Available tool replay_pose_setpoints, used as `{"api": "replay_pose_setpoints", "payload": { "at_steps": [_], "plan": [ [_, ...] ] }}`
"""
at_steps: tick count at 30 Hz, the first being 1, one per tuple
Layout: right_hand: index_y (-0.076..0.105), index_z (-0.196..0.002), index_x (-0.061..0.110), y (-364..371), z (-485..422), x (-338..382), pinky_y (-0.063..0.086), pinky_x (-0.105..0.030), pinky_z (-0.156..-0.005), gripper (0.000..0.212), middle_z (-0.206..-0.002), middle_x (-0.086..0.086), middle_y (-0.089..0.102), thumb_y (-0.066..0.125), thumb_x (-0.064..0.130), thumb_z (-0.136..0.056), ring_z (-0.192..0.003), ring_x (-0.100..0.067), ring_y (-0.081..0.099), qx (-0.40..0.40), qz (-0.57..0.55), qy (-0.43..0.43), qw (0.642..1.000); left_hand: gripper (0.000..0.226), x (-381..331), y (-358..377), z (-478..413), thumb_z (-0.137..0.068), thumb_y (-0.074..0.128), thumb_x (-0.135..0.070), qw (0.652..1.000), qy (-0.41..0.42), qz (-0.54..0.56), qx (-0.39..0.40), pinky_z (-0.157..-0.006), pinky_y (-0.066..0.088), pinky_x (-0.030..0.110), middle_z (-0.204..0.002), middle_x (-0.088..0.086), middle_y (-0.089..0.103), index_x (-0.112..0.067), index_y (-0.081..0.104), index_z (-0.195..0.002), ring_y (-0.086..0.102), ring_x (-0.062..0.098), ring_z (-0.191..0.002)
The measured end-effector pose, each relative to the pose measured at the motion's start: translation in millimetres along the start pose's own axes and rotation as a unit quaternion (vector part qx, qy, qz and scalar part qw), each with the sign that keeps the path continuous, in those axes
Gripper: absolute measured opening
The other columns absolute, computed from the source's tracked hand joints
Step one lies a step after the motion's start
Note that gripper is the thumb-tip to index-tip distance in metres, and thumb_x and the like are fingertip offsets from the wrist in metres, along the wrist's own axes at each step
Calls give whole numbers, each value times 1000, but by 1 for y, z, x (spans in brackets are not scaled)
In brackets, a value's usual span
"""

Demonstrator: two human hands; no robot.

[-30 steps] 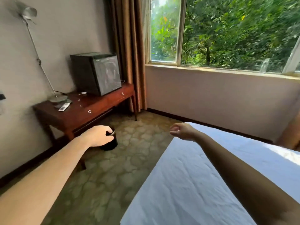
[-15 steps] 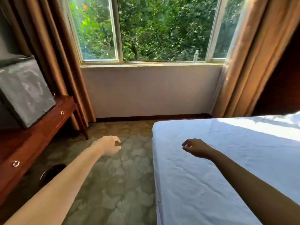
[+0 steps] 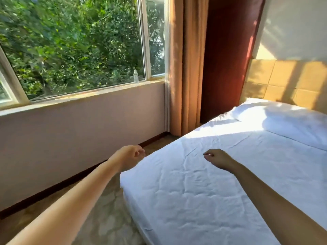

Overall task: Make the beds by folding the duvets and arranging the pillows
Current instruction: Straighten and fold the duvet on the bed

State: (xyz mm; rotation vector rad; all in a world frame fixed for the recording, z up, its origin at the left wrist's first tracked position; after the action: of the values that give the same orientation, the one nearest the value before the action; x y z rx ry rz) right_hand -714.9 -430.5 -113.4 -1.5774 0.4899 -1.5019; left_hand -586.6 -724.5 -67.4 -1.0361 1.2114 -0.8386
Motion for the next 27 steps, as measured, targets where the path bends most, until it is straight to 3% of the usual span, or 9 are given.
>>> {"api": "replay_pose_setpoints", "payload": {
  "at_steps": [4,9,15,18,23,27],
  "plan": [
    [60,-122,10,23,-56,69,40,-25,-89,32,-127,-7,59,47,24,-97,-113,-20,54,-7,-1,-3,1000,32,61,-44,-73,-99,42,-34,999,37,30,-12,-91,45,26,-117,-2,64,-19,60,-122,59,16,-106],
    [62,-119,10,47,-144,142,40,-23,-83,29,-124,-7,60,49,24,-96,-110,-20,55,-58,-2,32,998,32,151,-66,-177,-99,43,-32,993,82,86,11,-95,41,26,-120,-4,62,-19,60,-122,57,16,-113],
    [60,-120,9,86,-239,205,39,-24,-88,31,-127,-8,58,48,25,-97,-114,-22,54,-157,-20,128,979,29,251,-97,-325,-99,46,-26,983,147,106,37,-91,40,24,-117,1,64,-14,62,-120,58,17,-109],
    [59,-121,10,106,-277,235,38,-21,-82,32,-126,-8,58,47,27,-97,-113,-21,54,-176,-29,190,966,28,286,-120,-393,-99,46,-26,973,193,101,80,-88,42,23,-115,0,64,-16,62,-119,59,15,-106],
    [60,-120,13,122,-327,272,40,-25,-92,31,-131,-7,55,48,28,-96,-119,-21,52,-198,-12,250,948,25,304,-141,-512,-97,48,-28,954,259,94,120,-95,44,27,-115,-1,66,-19,65,-114,59,15,-107],
    [62,-117,15,121,-366,271,43,-28,-92,29,-130,-9,52,49,30,-96,-114,-22,55,-218,-4,315,924,25,281,-134,-585,-97,49,-28,921,340,89,166,-94,45,25,-114,-3,65,-21,63,-116,59,13,-105]
  ]
}}
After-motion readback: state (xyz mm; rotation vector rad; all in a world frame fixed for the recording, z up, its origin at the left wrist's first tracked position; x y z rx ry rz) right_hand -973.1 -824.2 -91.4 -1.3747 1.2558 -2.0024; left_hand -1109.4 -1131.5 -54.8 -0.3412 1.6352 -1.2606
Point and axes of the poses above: each hand's wrist, its own z-axis away from the middle knuckle, its own y-axis out of the palm, x = y × z, the point moved 2 cm from there along -z, towards the middle knuckle
